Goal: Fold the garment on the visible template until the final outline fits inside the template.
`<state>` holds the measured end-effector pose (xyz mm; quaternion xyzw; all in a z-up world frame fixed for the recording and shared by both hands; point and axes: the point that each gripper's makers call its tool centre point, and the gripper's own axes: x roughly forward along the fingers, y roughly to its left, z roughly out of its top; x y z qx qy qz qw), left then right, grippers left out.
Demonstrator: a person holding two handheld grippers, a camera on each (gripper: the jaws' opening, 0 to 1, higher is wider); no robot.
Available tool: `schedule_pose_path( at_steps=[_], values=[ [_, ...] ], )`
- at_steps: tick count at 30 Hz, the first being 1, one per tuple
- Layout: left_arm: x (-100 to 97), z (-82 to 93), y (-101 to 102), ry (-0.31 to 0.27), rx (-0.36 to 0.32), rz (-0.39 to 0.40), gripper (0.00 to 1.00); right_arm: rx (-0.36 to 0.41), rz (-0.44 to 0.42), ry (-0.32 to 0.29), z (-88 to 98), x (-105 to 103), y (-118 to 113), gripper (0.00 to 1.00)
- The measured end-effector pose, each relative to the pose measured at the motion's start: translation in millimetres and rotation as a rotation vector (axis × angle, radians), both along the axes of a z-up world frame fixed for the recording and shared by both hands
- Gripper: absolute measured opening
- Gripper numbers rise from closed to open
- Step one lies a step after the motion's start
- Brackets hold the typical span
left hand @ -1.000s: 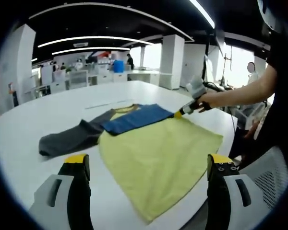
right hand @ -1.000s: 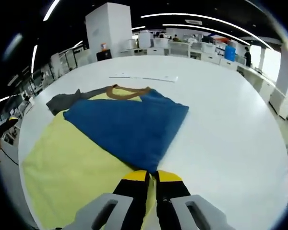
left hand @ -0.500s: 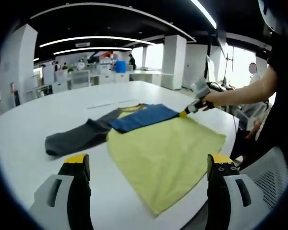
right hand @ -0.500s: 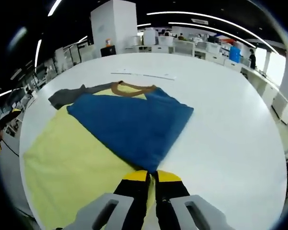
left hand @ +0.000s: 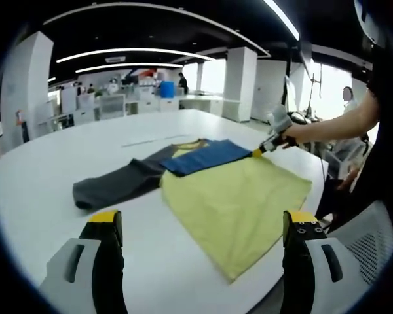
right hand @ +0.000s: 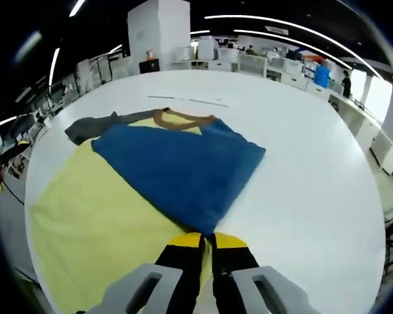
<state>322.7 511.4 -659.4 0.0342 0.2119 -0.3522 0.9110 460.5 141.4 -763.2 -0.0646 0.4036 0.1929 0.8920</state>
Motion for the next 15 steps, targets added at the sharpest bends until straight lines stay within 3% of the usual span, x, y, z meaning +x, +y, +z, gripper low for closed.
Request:
schedule_pose_path(
  at_steps=[5, 11, 15],
  values=[
    [1.2, 0.3, 3.3, -0.001, -0.002, 0.009, 0.99, 0.0, 0.011, -0.008, 1.8, -0.7, -0.4, 0.05],
    [3.0, -0.8, 5.7, 0.003, 0.0, 0.015, 0.99, 0.008, 0.034, -0.035, 11.3, -3.5, 4.3, 0.34],
    [5.1, 0.2, 6.3, 0.003, -0.008, 0.02, 0.99, 0.066, 0.094, -0.047, 21.4, -9.6, 20.1, 0.54]
  ],
)
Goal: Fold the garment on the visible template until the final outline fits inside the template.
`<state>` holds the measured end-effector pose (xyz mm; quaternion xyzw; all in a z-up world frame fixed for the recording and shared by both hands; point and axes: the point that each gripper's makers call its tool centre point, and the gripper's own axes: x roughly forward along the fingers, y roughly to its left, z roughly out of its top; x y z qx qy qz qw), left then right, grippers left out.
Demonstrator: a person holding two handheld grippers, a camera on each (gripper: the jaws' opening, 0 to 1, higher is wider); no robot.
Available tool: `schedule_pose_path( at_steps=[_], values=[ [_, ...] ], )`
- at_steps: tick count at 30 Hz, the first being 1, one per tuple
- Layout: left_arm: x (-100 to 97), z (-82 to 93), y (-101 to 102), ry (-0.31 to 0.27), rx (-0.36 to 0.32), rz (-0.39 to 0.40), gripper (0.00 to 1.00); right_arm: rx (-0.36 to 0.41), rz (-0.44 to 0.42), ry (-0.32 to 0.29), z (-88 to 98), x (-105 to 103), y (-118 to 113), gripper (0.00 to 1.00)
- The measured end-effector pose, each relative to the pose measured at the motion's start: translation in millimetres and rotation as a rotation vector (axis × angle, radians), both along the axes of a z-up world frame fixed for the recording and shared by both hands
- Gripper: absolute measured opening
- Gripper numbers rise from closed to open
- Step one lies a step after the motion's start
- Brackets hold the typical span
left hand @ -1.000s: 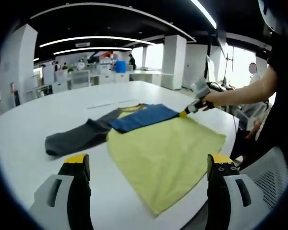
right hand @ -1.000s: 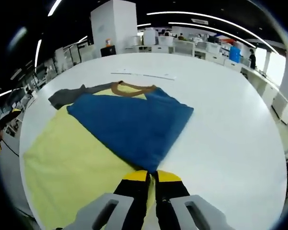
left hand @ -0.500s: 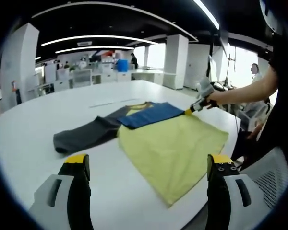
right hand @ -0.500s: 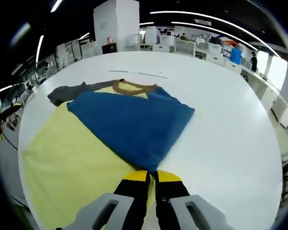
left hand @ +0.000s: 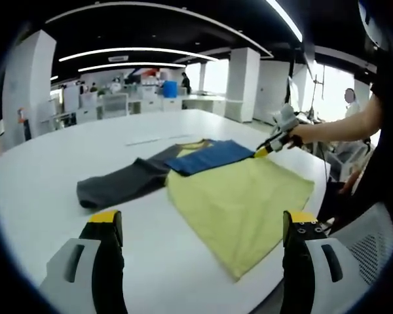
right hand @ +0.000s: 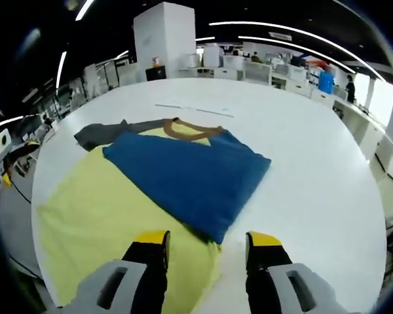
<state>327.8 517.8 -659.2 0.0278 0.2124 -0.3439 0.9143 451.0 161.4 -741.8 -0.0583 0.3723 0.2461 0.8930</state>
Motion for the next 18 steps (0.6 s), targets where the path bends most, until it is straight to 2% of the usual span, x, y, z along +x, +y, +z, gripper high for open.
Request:
schedule_pose_path(
  at_steps=[3, 6, 9, 12, 13, 18],
  values=[
    [1.9, 0.9, 0.9, -0.002, -0.001, 0.005, 0.99, 0.039, 0.049, -0.042, 11.4, -3.2, 12.8, 0.73],
    [4.5, 1.4, 4.0, 0.0, -0.004, 0.013, 0.99, 0.088, 0.094, -0.08, 26.5, -8.8, 27.6, 0.88],
    [8.1, 1.2, 9.6, 0.006, -0.008, 0.032, 0.99, 0.118, 0.132, -0.098, 38.8, -17.3, 38.3, 0.97],
    [14.1, 1.8, 18.7, 0.004, -0.011, 0.067, 0.99, 0.166, 0.17, -0.124, 54.4, -28.1, 50.1, 0.99],
    [18.4, 2.8, 25.6, 0.01, -0.029, 0.111, 0.99, 0.172, 0.181, -0.129, 57.6, -30.8, 52.3, 0.99],
    [27.2, 8.4, 40.2, -0.01, -0.036, 0.138, 0.99, 0.183, 0.227, -0.139, 71.0, -47.8, 60.8, 0.99]
  ],
)
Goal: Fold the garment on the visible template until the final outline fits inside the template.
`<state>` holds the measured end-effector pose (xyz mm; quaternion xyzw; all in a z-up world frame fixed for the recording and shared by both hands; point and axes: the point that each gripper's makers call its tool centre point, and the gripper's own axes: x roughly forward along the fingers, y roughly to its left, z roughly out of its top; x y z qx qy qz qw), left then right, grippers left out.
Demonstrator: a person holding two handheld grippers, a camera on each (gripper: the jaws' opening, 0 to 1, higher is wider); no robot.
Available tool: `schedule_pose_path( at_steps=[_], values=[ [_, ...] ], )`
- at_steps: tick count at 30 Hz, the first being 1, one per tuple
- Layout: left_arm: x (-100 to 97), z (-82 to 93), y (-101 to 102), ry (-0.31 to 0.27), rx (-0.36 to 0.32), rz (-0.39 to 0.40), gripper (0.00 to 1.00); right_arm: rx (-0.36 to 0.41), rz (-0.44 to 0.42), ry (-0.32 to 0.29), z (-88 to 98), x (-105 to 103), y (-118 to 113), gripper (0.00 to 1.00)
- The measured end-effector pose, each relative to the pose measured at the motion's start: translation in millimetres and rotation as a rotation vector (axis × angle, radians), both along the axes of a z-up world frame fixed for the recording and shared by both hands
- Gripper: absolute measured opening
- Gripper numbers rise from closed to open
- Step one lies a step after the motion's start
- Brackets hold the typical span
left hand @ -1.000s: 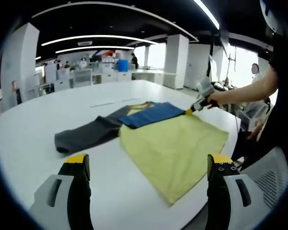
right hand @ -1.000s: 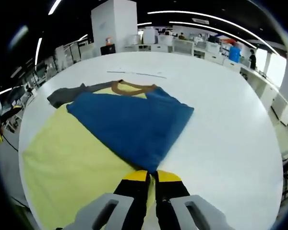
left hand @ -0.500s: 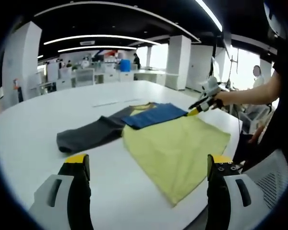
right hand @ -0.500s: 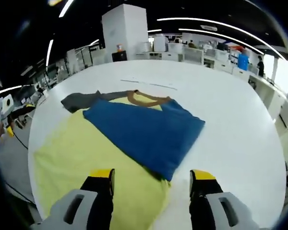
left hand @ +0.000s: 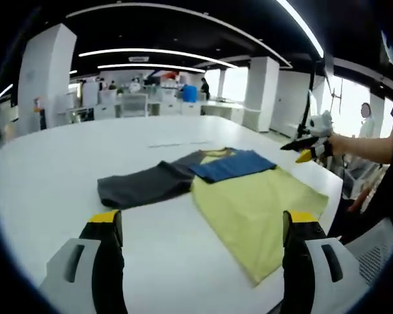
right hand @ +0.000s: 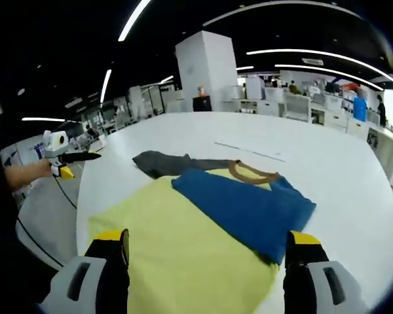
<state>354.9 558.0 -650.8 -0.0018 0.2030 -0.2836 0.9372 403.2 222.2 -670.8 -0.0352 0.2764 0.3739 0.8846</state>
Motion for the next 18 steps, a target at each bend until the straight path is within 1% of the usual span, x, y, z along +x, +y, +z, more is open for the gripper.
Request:
schedule_pose_path(
  at_steps=[3, 9, 14, 16, 17, 18],
  values=[
    [5.3, -1.4, 8.6, 0.006, 0.03, 0.009, 0.99, 0.004, 0.01, 0.0, 6.4, -13.7, 4.4, 0.99],
    [19.8, -0.3, 22.8, 0.0, 0.015, 0.044, 0.99, 0.023, 0.005, -0.017, 18.8, -33.0, 9.2, 0.99],
    [42.2, -3.4, 38.9, 0.001, -0.006, 0.094, 0.99, 0.034, 0.009, -0.026, 28.8, -49.8, 15.2, 0.99],
    [52.8, -4.6, 47.3, -0.004, -0.007, 0.127, 0.99, 0.038, 0.007, -0.038, 33.7, -54.6, 17.0, 0.99],
    [61.0, -7.3, 55.3, -0.003, -0.005, 0.159, 0.99, 0.039, 0.007, -0.043, 35.7, -56.1, 17.6, 0.99],
    [64.3, -9.8, 58.0, 0.008, 0.004, 0.166, 0.98, 0.043, 0.008, -0.047, 37.6, -57.7, 18.6, 0.99]
  ],
)
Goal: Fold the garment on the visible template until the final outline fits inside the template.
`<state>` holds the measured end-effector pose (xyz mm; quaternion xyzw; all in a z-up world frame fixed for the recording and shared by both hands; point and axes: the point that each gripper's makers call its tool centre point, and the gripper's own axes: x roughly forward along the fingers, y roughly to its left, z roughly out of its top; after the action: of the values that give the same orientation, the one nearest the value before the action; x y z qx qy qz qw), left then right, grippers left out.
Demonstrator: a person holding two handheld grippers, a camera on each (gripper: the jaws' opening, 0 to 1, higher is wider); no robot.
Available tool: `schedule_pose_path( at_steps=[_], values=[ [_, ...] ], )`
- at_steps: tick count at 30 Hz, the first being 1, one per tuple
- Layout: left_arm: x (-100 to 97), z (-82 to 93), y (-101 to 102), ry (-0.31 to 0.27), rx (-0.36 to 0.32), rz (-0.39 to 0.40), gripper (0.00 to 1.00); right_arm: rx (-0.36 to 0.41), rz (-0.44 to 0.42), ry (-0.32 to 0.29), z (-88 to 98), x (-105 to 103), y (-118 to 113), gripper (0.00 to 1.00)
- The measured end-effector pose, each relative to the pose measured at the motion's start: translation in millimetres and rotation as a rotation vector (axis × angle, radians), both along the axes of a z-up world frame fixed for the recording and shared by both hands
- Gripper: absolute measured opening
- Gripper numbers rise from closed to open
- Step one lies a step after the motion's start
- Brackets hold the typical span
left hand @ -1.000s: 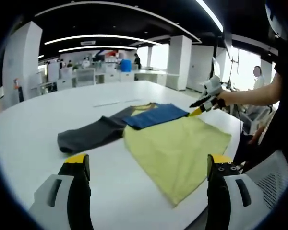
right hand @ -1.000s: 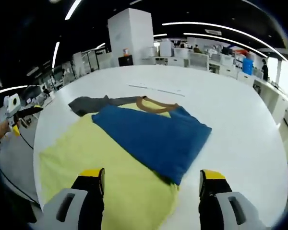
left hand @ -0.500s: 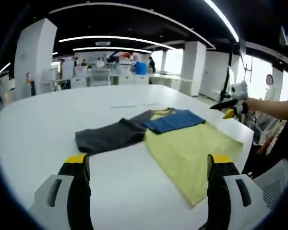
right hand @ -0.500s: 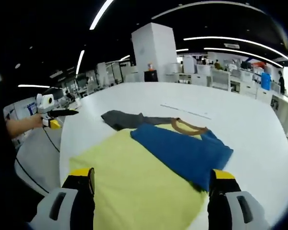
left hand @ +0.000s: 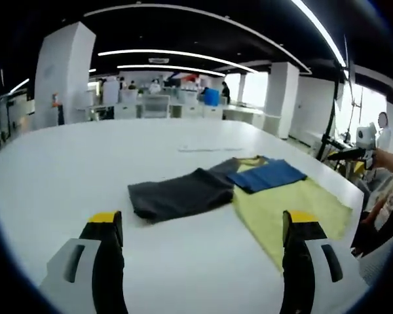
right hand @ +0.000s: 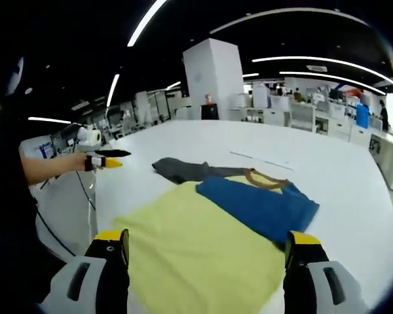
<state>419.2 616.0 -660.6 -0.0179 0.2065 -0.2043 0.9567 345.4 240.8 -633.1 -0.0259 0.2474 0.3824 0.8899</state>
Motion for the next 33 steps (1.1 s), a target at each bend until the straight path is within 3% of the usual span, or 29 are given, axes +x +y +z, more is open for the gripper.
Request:
schedule_pose_path(
  at_steps=[8, 12, 13, 14, 15, 16, 21, 27, 30, 33],
  values=[
    [26.2, -4.3, 7.8, 0.001, -0.003, 0.032, 0.88, 0.006, 0.002, -0.017, 6.9, -13.9, 5.8, 0.99],
    [37.5, -17.2, 13.8, 0.026, -0.005, 0.079, 0.8, 0.004, -0.005, -0.018, 5.6, -16.2, 5.2, 0.99],
    [39.4, -21.3, 15.2, 0.033, 0.012, 0.087, 0.76, 0.004, -0.007, -0.018, 5.4, -16.4, 5.0, 0.99],
    [41.8, -28.9, 22.7, 0.036, 0.114, 0.082, 0.7, 0.006, -0.014, -0.018, 4.9, -16.0, 4.1, 0.99],
    [43.2, -34.2, 25.9, 0.045, 0.162, 0.082, 0.62, 0.008, -0.025, -0.015, 4.3, -15.3, 2.8, 0.99],
    [45.7, -41.0, 26.3, 0.063, 0.172, 0.085, 0.59, 0.008, -0.032, -0.011, 3.4, -15.3, 1.8, 0.99],
    [62.2, -49.6, 32.1, 0.058, 0.063, 0.163, 0.47, 0.002, -0.055, 0.015, -3.2, -18.6, -0.6, 0.98],
    [74.0, -67.8, 42.9, 0.096, 0.056, 0.233, 0.39, 0.02, -0.065, 0.006, 4.0, -18.5, 2.1, 0.98],
    [77.8, -75.5, 44.1, 0.122, 0.008, 0.261, 0.33, 0.018, -0.068, 0.003, 5.4, -16.8, 2.3, 0.98],
    [78.6, -84.5, 47.1, 0.16, 0.029, 0.269, 0.26, 0.002, -0.068, 0.005, 4.7, -16.3, 2.1, 0.98]
  ],
)
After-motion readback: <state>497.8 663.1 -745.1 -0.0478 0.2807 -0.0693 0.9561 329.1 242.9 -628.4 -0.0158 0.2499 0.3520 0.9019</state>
